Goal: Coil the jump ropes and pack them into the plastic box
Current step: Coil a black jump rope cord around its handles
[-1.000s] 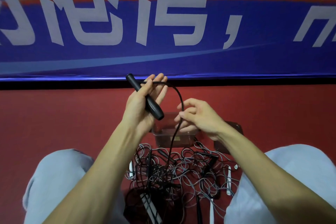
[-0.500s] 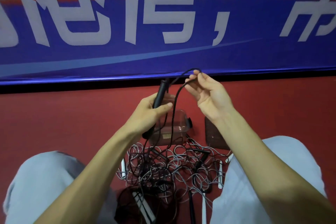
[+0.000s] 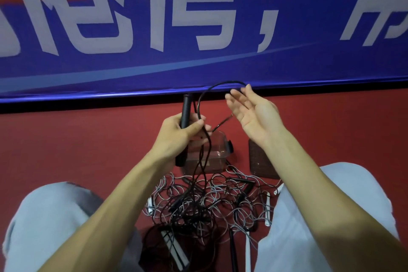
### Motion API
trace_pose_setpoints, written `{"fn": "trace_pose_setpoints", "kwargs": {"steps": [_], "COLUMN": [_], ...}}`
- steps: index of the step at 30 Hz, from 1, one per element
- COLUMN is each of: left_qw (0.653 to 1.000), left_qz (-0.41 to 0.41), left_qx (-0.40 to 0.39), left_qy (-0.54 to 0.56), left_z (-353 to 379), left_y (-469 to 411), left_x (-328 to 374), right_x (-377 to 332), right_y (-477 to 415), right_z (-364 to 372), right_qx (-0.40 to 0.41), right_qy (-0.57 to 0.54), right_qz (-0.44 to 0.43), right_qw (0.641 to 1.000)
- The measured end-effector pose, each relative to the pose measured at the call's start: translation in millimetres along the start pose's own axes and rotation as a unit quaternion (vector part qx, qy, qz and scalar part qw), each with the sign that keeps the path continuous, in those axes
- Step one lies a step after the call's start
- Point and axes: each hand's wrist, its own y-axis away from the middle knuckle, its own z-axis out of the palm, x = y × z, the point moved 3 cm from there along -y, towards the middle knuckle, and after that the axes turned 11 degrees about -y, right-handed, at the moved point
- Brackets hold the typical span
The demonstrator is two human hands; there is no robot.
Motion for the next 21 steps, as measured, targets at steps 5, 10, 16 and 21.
{"fn": "trace_pose_setpoints", "kwargs": {"steps": [5, 10, 16, 21], "left_qw": [0.987, 0.940, 0.887, 0.893], "left_qz": [-0.001, -0.012, -0.006, -0.002], "left_qx": [0.031, 0.035, 0.011, 0.040], "left_qy": [0.156, 0.338, 0.462, 0.449], "left_z": [-8.5, -16.0, -25.4, -30.9], "left_y": [2.0, -2.6, 0.0, -2.2], "left_x": [16.1, 20.9, 30.1, 30.7], "right_x": [8.1, 34.3, 59.5, 62.1], "right_y": [-0.6, 3.0, 11.6, 5.8], "right_z": [-4.7, -7.5, -11.6, -12.1], "right_qx": [-0.015, -0.132, -0.274, -0.234], "right_qy": [0.179, 0.432, 0.592, 0.582], "right_qz": [-0.001, 0.065, 0.114, 0.064], "right_qw": [0.984, 0.890, 0.749, 0.776]}}
